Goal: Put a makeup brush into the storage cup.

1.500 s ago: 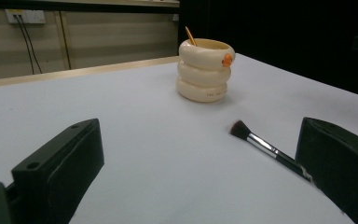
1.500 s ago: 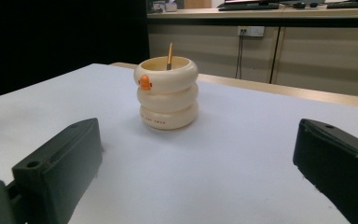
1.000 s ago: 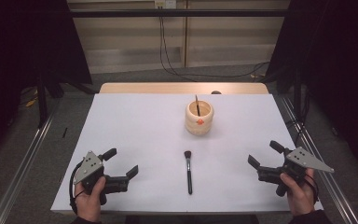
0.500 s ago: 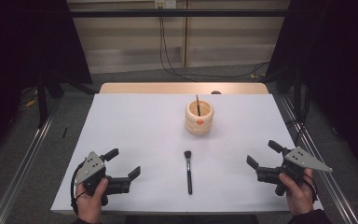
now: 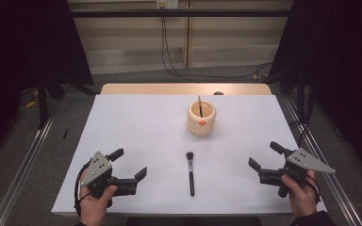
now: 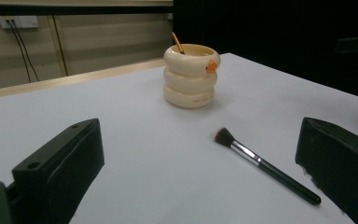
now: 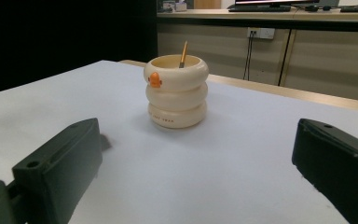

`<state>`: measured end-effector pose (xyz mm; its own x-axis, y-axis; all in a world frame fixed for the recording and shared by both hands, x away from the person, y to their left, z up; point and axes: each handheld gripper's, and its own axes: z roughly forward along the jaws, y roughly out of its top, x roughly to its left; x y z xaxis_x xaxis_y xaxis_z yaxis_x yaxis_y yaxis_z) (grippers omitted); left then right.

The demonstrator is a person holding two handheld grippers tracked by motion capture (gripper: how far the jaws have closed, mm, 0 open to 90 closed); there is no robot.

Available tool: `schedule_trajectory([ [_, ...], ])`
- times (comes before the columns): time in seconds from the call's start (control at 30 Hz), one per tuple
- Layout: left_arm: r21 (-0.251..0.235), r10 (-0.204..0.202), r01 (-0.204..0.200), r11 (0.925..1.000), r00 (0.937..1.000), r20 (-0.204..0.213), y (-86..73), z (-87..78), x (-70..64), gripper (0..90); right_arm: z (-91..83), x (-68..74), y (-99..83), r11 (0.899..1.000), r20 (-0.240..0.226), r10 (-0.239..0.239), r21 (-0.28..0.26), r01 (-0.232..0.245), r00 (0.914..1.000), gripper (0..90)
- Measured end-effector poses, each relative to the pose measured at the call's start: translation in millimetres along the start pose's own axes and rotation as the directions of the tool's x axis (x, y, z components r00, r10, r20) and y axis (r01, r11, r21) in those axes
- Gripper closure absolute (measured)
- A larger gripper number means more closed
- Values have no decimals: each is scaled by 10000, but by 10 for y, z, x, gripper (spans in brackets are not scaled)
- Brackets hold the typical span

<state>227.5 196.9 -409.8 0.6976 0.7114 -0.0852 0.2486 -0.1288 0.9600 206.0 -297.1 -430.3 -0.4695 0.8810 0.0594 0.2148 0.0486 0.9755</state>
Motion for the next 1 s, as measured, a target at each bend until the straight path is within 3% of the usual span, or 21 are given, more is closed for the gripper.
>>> schedule_trajectory([
  [0.4,287,171,-180,9994,9993,337,134,141,-65,20,12,6,-1,10000,-55,1,-19,-1,10000,8],
  [0.7,-99,117,-111,9999,9980,628,256,262,-79,16,10,11,0,10000,-45,-32,-19,32,10000,8],
  [0.73,-41,303,-301,9995,9978,586,275,272,-78,16,9,10,0,10000,-54,-44,-11,44,10000,8],
  [1.0,-311,445,-423,9986,9963,740,392,375,-122,18,13,14,0,10000,-117,-26,-13,26,9999,8],
])
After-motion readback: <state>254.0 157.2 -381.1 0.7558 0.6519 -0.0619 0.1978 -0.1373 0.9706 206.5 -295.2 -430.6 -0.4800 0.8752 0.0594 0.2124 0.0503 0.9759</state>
